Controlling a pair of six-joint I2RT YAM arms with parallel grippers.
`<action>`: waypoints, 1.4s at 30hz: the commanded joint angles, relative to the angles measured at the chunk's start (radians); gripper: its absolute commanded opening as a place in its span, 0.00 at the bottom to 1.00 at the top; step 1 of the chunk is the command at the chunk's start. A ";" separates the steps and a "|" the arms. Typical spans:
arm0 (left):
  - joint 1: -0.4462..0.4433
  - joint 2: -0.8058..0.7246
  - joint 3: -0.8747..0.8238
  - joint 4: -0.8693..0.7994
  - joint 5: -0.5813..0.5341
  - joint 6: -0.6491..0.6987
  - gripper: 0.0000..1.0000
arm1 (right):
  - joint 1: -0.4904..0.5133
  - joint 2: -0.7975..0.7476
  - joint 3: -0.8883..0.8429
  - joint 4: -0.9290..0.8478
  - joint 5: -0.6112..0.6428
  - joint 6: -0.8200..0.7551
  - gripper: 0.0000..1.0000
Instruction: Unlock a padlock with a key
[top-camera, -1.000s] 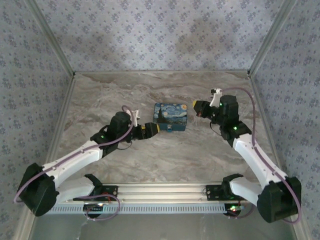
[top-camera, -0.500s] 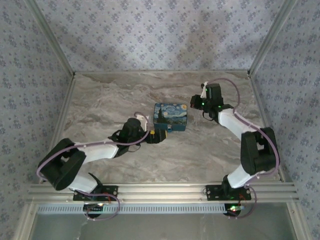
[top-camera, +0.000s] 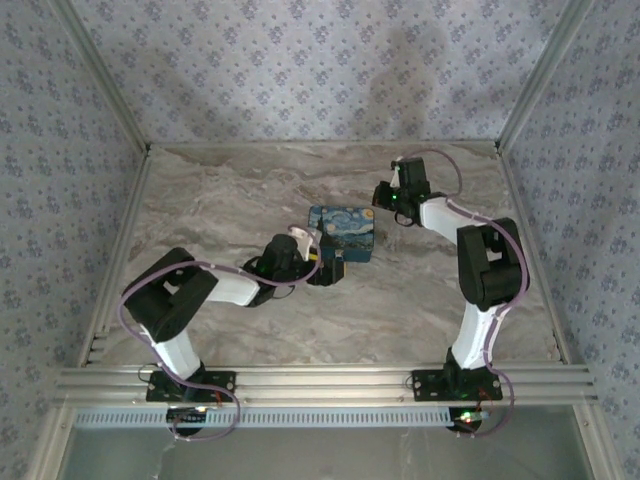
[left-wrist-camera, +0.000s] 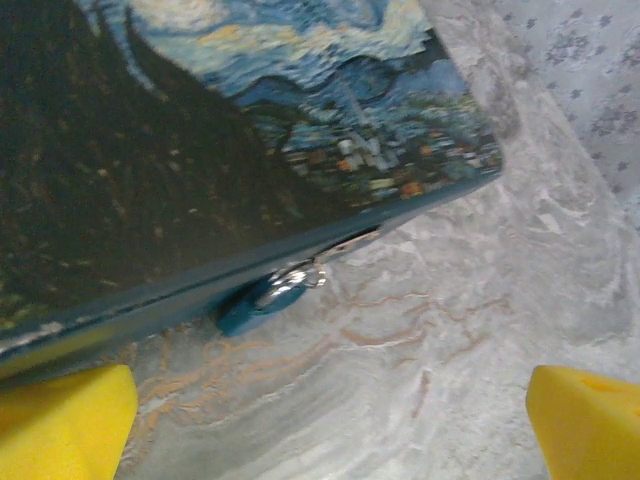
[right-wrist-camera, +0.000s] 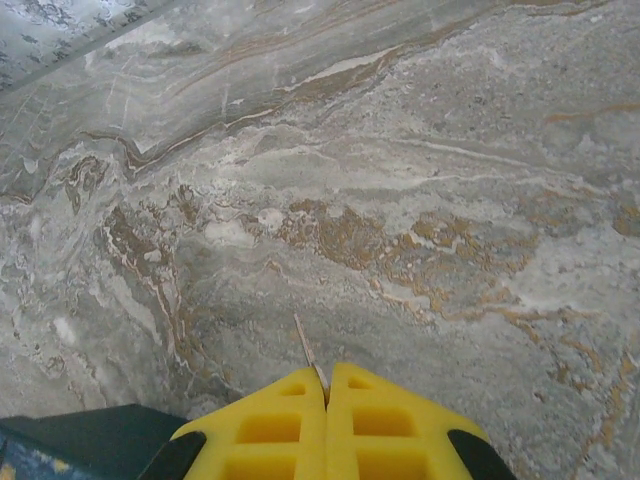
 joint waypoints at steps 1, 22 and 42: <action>-0.012 0.049 0.040 0.062 -0.024 0.036 1.00 | 0.005 0.029 0.036 -0.018 -0.001 -0.019 0.00; -0.059 0.185 0.108 0.149 -0.019 0.046 0.94 | 0.092 0.039 -0.013 0.019 -0.003 -0.028 0.00; -0.059 0.144 0.060 0.149 -0.035 0.036 0.95 | 0.017 -0.171 -0.036 -0.171 0.228 -0.074 0.00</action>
